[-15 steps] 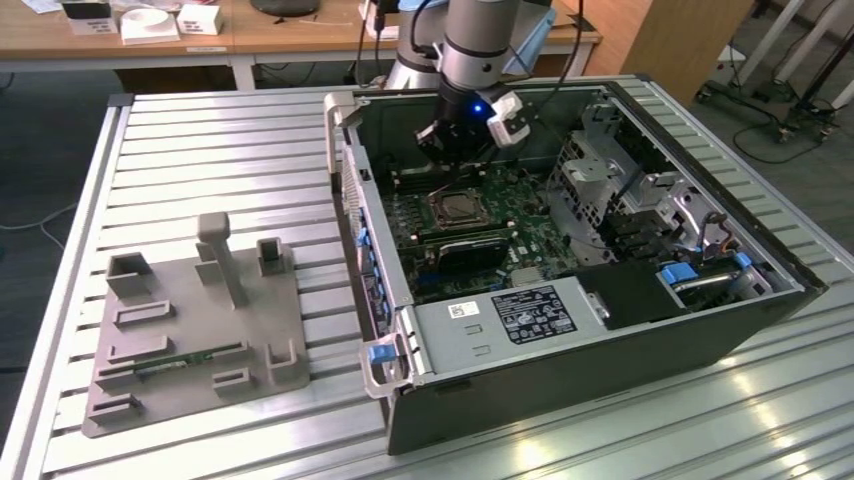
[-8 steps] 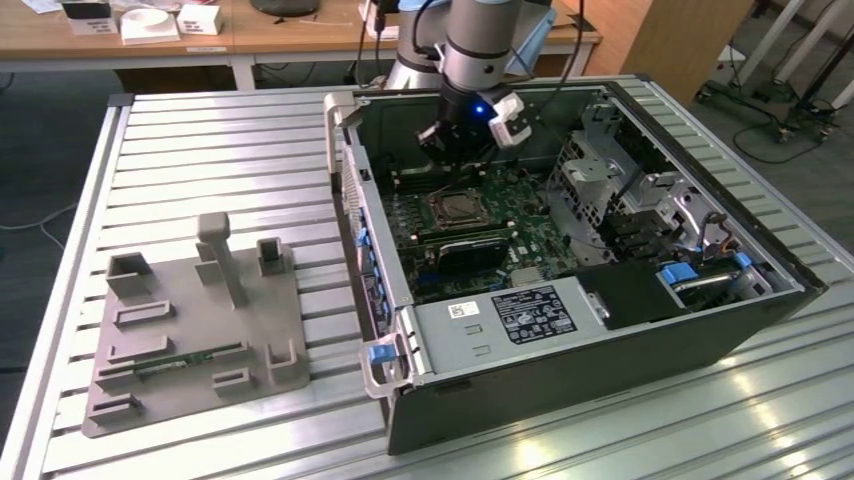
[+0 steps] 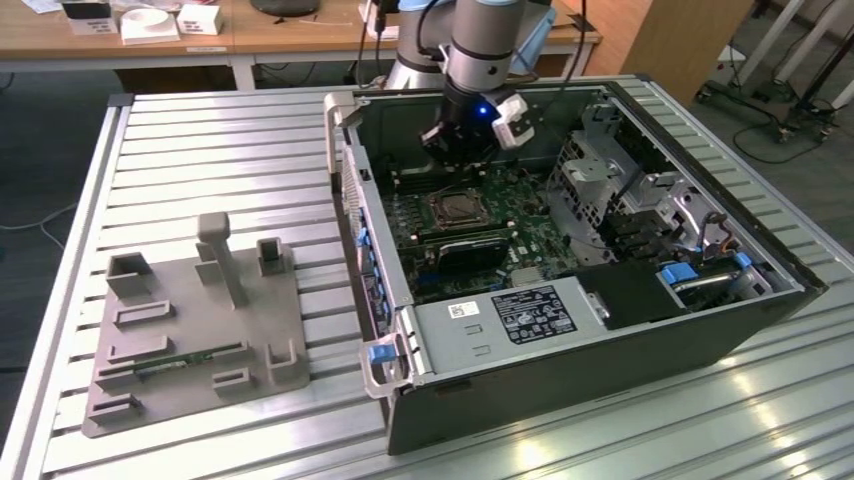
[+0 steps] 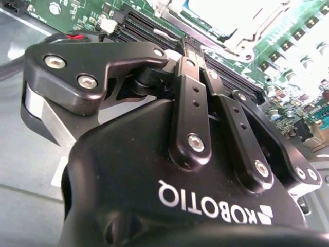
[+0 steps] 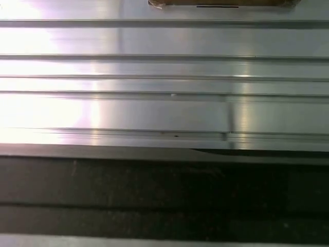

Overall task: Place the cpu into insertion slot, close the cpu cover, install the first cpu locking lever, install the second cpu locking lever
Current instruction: 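Install the first cpu locking lever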

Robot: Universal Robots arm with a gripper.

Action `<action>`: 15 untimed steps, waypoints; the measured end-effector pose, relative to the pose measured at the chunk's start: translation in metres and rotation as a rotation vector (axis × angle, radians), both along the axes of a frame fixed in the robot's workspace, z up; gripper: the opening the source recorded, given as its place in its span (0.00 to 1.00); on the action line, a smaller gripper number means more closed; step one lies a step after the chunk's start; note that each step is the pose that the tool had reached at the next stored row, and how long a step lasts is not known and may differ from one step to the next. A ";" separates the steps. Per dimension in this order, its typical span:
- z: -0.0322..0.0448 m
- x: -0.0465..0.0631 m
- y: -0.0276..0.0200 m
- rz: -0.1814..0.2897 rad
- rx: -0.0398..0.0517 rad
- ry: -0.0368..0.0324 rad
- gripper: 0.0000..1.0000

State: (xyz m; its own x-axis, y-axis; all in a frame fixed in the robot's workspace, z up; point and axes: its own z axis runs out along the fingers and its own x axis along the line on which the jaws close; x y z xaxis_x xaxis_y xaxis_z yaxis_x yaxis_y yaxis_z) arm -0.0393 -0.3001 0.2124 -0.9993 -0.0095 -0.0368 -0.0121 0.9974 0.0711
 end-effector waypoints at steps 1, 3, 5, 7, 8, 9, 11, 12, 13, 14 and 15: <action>-0.0002 0.000 0.0000 -0.002 0.0000 0.0000 0.10; -0.0005 0.001 0.0000 -0.006 0.0001 0.0000 0.10; -0.0009 0.002 0.0000 -0.008 0.0001 -0.0001 0.10; -0.0013 0.003 0.0000 -0.011 0.0001 -0.0001 0.10; -0.0015 0.003 0.0000 -0.012 0.0001 0.0000 0.10; -0.0017 0.004 0.0000 -0.014 0.0001 0.0000 0.10; -0.0022 0.005 0.0000 -0.016 0.0001 -0.0001 0.10; -0.0024 0.005 0.0000 -0.017 0.0001 -0.0001 0.10; -0.0026 0.006 0.0000 -0.018 0.0001 0.0000 0.10; -0.0028 0.006 0.0000 -0.019 0.0001 0.0000 0.10; -0.0031 0.007 0.0000 -0.021 0.0000 0.0000 0.10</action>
